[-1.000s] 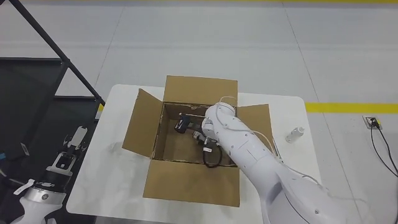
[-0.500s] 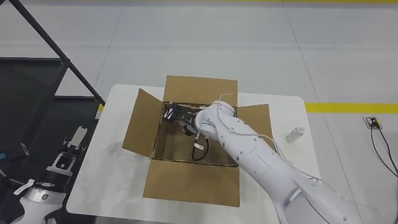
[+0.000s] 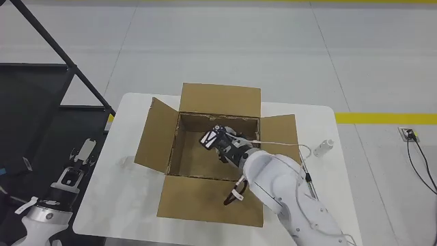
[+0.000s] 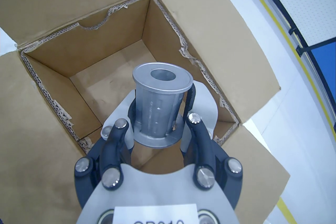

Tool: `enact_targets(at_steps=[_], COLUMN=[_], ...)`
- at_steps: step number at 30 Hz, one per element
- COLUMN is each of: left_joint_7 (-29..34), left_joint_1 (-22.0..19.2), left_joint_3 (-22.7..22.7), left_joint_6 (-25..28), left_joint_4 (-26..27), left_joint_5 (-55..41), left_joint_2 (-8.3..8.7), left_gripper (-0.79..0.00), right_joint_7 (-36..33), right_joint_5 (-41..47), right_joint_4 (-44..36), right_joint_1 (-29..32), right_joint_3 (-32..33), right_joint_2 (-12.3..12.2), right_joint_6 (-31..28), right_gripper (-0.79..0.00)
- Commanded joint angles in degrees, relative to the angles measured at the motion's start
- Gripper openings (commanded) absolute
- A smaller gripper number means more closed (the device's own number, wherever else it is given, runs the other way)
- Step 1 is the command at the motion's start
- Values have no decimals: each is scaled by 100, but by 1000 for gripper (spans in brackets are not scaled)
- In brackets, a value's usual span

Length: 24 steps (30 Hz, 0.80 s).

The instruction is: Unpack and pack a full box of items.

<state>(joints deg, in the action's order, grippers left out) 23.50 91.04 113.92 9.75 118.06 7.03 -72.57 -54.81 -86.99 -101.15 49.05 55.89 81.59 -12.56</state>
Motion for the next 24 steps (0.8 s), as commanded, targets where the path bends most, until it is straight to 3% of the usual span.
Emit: enact_targets(at_steps=[1,15,19,24], left_joint_7=[0,0,0,0], left_joint_1=[0,0,0,0], left_joint_3=[0,0,0,0], left_joint_6=[0,0,0,0], left_joint_4=[0,0,0,0], left_joint_5=[0,0,0,0], left_joint_2=[0,0,0,0], left_gripper=[0,0,0,0], right_joint_7=[-124,98,809,1935], right_joint_5=[3,76,619,1278], right_joint_4=[5,-72,-526,-1324], right_joint_1=[3,81,426,1471], right_joint_3=[-1,67,690,1972], right_joint_2=[1,-6,-81,-273], right_joint_6=[12,7,-156,-754], right_gripper=[-785,-785,-785,-785])
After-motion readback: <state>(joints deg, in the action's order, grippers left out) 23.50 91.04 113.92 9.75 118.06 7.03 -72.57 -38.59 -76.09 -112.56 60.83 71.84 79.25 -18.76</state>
